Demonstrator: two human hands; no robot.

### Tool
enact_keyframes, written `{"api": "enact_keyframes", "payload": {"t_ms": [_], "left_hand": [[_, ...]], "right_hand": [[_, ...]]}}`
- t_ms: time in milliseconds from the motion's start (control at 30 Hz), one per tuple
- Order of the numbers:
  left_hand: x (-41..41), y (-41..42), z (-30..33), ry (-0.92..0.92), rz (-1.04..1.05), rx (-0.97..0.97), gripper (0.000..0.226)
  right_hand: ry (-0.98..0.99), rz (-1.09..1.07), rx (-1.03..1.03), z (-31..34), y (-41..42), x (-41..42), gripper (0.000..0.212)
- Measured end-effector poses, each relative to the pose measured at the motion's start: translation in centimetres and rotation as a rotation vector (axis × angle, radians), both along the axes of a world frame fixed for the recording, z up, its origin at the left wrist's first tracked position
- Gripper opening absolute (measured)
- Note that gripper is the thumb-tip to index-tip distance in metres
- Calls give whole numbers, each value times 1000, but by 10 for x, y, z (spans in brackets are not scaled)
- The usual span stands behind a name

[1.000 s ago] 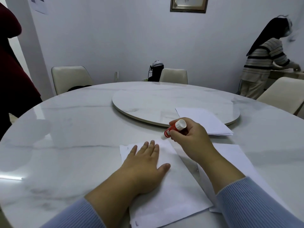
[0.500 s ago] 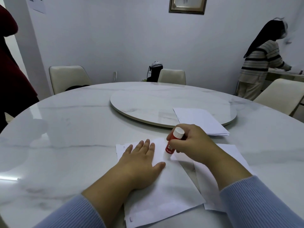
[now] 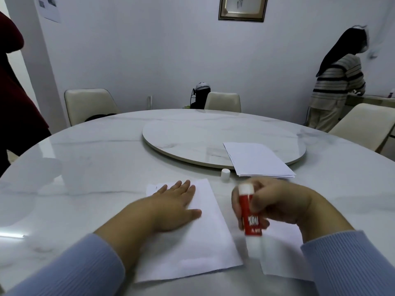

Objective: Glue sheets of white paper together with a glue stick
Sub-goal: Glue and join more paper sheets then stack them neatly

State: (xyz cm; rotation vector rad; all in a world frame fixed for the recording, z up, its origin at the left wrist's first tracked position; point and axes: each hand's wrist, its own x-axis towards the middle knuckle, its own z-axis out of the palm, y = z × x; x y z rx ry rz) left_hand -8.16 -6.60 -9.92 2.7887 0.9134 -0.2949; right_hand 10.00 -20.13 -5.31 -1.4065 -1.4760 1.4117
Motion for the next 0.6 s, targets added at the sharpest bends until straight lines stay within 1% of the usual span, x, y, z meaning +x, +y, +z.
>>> {"api": "enact_keyframes", "payload": {"t_ms": [67,133,167,233,267,300,367,400,433,467,533,567,600], "left_hand": [[-3,7,16,90,-81,-30,64],[-3,6,25,68,-92,-58,60],[0,1,22,15,-47,-50,58],[8,-10,8,-49,102,30,57],[10,-17,2,-33,154,50,60],[11,-21,-2,11,138,49,63],[6,-24,6,72,-8,-31,64],[3,-23,14,63,-69,-99,64],[1,-25,20,15,-95,-153,62],[2,-26,20,-69,-83,-172,59],[5,-30,8,-236,-13,-113,58],[8,-33,0,-233,12,-61,61],[10,-35,-9,-183,21,-9,64]], "right_hand": [[178,-149,142,-2,0,7,24],[284,-304,286,-2,3,8,22],[316,-383,351,-2,5,7,18],[338,-560,449,-2,9,3,14],[317,-652,472,-3,11,1,15],[272,-735,481,-4,13,-2,14],[144,-855,499,-7,17,-5,12],[81,-892,513,-9,19,-7,10],[22,-914,530,-11,20,-8,9],[-31,-919,547,-13,21,-9,9],[-114,-894,563,-16,22,-13,11],[-150,-871,560,-18,23,-14,12],[-192,-845,550,-20,25,-16,12]]}}
